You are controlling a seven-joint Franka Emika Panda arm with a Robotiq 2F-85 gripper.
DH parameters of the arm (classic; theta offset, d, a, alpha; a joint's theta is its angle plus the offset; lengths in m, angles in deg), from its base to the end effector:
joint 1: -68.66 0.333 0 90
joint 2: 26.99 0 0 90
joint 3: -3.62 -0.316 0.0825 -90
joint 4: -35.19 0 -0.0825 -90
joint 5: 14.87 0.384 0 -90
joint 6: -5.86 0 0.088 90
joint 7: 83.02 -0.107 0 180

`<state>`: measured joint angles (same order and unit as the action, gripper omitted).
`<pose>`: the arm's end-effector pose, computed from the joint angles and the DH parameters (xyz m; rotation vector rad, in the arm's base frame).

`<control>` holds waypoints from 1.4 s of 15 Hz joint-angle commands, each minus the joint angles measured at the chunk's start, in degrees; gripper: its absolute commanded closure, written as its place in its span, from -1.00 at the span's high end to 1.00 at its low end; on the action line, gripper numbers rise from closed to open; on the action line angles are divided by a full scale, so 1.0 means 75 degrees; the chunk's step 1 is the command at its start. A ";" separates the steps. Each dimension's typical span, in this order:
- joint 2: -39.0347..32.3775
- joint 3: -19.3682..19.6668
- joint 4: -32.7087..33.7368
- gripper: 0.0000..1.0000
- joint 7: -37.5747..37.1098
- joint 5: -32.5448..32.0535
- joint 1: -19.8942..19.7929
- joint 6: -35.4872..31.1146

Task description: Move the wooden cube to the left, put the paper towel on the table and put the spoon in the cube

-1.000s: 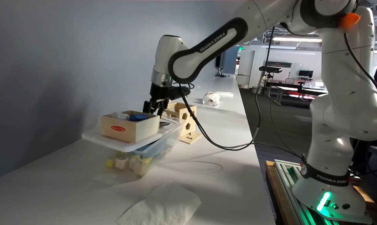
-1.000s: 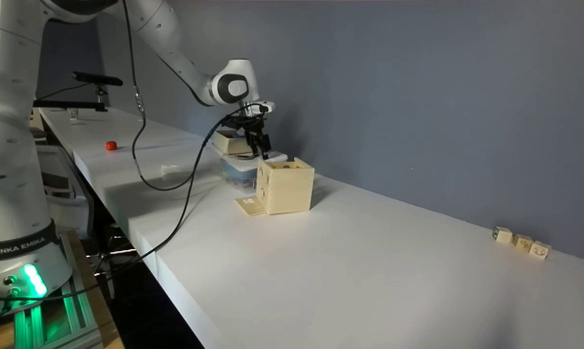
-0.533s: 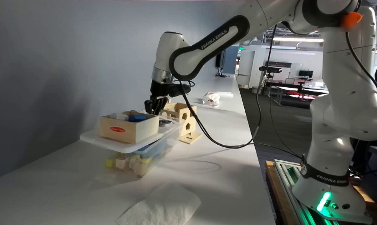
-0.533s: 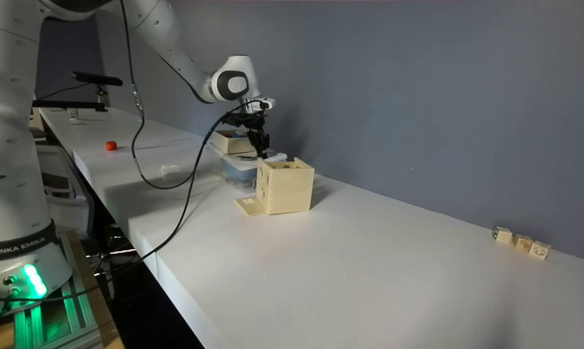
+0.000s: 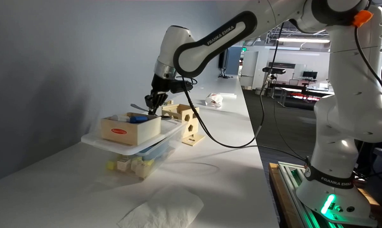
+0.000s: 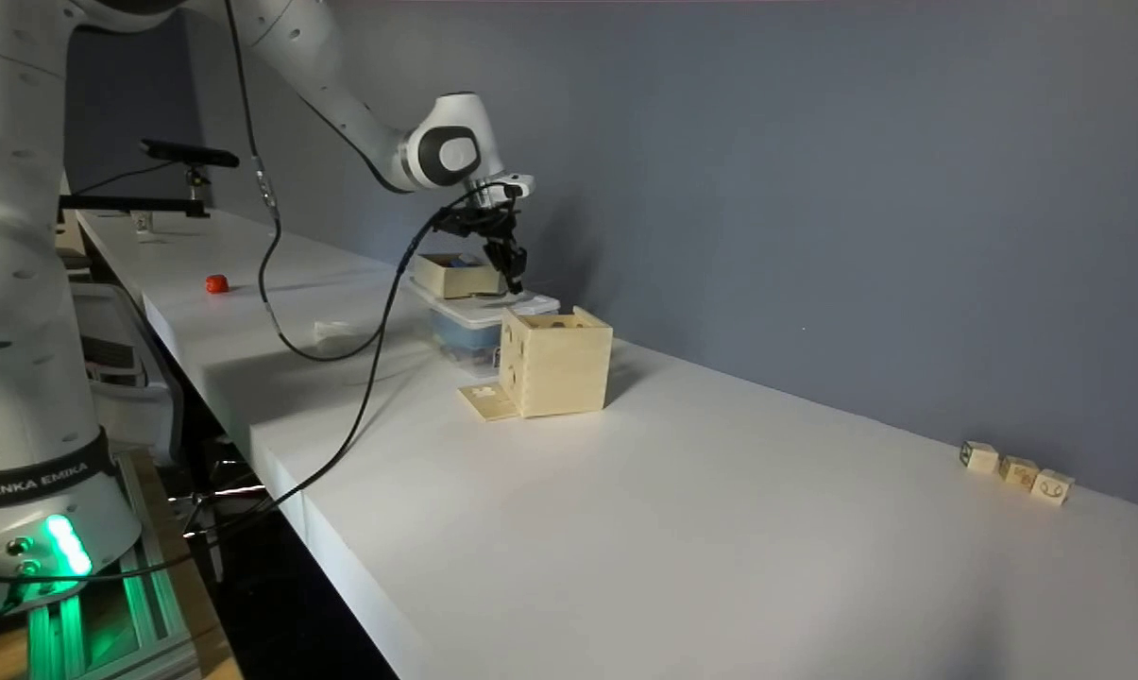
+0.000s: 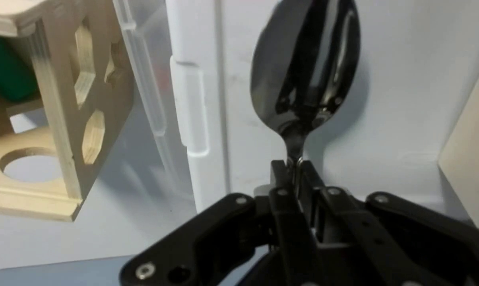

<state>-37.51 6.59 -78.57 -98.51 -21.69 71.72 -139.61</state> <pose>0.6232 0.0037 0.4126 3.0310 -0.2745 0.5831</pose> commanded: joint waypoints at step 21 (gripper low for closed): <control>0.1308 0.2020 -0.1135 -0.95 -0.7561 -0.7608 -0.1051 -0.3241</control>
<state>-27.61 21.67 -91.62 -144.45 -67.58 62.87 -168.42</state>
